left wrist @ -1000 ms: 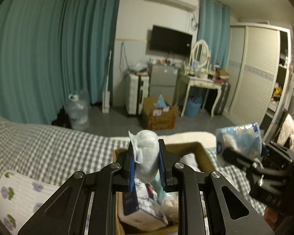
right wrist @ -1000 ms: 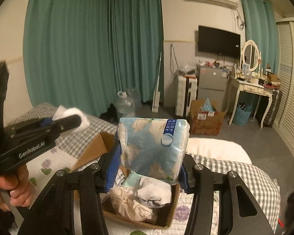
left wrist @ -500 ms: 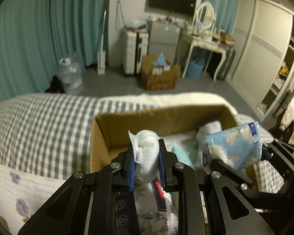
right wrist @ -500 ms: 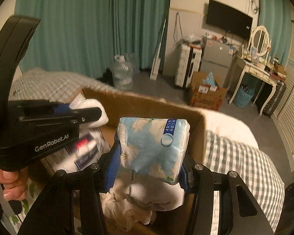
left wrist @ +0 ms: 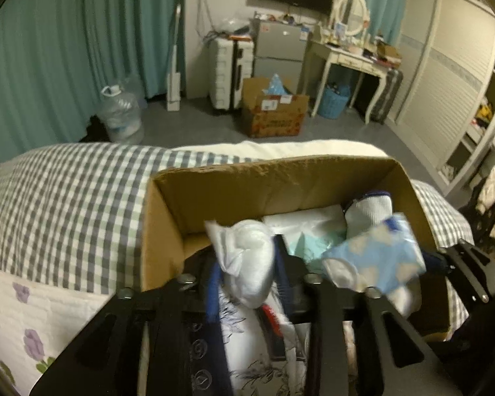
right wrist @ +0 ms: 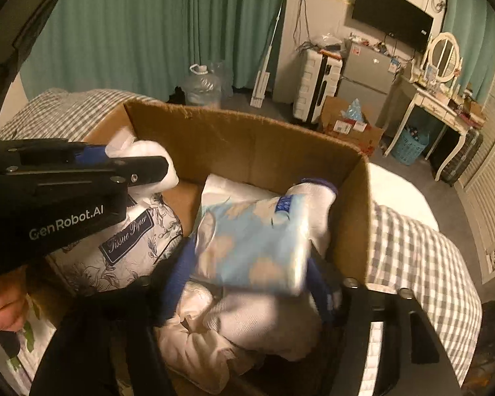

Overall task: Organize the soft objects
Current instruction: 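Open both grippers to drop the items into the box and withdraw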

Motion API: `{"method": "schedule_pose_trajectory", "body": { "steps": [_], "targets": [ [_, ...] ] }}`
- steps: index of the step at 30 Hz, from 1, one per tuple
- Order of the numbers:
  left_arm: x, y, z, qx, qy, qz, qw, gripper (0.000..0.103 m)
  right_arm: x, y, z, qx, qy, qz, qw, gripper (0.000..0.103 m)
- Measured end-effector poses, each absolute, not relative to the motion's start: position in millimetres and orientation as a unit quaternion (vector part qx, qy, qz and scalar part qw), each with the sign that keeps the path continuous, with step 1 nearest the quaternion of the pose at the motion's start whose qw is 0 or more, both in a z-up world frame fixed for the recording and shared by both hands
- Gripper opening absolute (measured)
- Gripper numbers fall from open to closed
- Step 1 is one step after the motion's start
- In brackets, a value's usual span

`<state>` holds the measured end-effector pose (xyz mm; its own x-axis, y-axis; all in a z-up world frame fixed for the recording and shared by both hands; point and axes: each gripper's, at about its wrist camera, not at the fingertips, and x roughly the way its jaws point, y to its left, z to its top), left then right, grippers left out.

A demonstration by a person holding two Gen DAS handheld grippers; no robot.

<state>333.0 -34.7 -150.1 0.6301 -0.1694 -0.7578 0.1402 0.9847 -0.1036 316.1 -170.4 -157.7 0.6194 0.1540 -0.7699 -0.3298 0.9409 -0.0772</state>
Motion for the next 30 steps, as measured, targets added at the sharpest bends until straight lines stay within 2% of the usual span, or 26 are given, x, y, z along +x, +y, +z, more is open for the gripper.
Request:
{"method": "schedule_pose_trajectory", "body": {
  "steps": [3, 5, 7, 8, 14, 18, 23, 27, 30],
  "targets": [
    [324, -28, -138, -0.032, 0.400, -0.090, 0.912, 0.045, 308, -168, -147, -0.114, 0.396, 0.133, 0.902, 0.077],
    [314, -26, -126, -0.032, 0.378, -0.086, 0.921, 0.060, 298, -169, -138, -0.112, 0.384, 0.131, 0.907, 0.077],
    [303, -24, -111, -0.040, 0.348, -0.077, 0.933, 0.080, 293, -175, -127, -0.105, 0.374, 0.129, 0.912, 0.077],
    [299, -22, -106, -0.043, 0.337, -0.076, 0.937, 0.082, 290, -177, -122, -0.103, 0.369, 0.126, 0.915, 0.077],
    [266, -11, -65, -0.068, 0.294, -0.073, 0.951, 0.084, 257, -189, -82, -0.094, 0.325, 0.106, 0.935, 0.080],
    [237, -2, -39, -0.082, 0.258, -0.068, 0.960, 0.093, 225, -190, -52, -0.106, 0.280, 0.091, 0.950, 0.094],
    [193, 6, -10, -0.080, 0.199, -0.051, 0.975, 0.095, 189, -189, -18, -0.109, 0.244, 0.086, 0.960, 0.094],
    [155, 13, 13, -0.082, 0.165, -0.058, 0.981, 0.102, 151, -190, 6, -0.105, 0.208, 0.085, 0.969, 0.103],
    [132, 19, 25, -0.085, 0.145, -0.055, 0.984, 0.103, 126, -192, 23, -0.096, 0.188, 0.087, 0.974, 0.103]
  ]
}}
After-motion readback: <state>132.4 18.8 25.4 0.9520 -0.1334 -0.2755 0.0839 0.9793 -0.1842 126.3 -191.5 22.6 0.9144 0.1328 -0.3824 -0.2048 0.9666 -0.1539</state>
